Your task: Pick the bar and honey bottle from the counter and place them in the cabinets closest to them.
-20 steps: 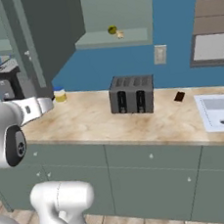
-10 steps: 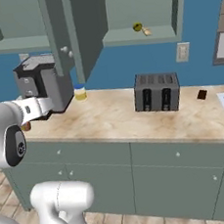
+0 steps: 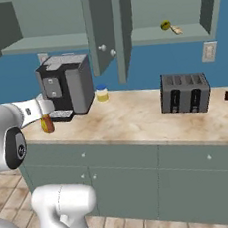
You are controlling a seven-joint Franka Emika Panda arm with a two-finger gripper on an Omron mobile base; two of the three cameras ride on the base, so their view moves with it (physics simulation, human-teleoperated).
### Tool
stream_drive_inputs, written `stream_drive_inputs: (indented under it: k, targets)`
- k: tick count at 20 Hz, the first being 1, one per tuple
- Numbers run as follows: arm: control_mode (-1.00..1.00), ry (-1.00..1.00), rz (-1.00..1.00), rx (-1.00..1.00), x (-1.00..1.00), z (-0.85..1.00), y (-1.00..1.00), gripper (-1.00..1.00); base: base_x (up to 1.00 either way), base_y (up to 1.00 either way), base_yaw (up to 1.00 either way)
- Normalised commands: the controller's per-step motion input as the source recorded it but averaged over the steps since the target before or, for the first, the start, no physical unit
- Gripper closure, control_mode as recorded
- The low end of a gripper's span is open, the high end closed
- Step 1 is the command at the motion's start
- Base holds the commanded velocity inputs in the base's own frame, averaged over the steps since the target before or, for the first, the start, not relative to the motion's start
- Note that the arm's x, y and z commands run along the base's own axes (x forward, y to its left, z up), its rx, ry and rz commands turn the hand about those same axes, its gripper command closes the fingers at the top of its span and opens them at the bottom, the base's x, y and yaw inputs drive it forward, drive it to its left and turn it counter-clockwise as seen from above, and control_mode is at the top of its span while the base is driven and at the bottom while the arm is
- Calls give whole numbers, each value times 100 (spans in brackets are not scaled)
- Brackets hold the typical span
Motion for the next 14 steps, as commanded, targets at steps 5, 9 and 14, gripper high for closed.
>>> stream_drive_inputs:
  k: [5,9,14]
  targets:
    - [100,0,0,0,0,0,0,-100,-3,44,0]
    - [100,0,0,0,0,0,0,-100,0,28,0]
    - [100,0,0,0,0,0,0,-100,0,4,0]
